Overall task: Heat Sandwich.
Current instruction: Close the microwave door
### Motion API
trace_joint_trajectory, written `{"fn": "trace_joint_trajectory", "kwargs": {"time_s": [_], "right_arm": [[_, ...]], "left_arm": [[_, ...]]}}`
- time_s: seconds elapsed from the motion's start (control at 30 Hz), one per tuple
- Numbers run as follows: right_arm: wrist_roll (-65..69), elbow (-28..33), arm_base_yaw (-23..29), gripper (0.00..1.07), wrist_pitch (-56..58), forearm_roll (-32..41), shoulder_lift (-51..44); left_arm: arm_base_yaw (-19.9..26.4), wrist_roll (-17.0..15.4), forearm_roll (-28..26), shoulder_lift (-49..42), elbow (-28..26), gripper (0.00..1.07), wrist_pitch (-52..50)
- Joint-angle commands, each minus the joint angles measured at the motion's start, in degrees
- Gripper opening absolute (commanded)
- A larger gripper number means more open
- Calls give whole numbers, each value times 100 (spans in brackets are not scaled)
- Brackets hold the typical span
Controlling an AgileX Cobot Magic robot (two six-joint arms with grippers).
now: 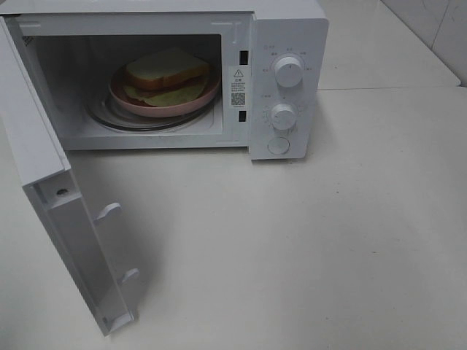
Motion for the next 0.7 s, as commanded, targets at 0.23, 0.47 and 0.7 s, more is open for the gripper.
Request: {"fn": "trace_joint_trajectory", "kwargs": {"time_s": [0.23, 0.47, 0.7], "right_arm": [[6, 1289, -57, 52, -74, 292, -1335], [0, 2028, -57, 52, -201, 430, -2624], [-17, 2527, -57, 52, -304, 430, -3782]], "left_arm": [[-29, -46, 11, -103, 17, 81, -92], [-29, -46, 11, -103, 17, 81, -92], [-29, -46, 11, -103, 17, 81, -92]]}}
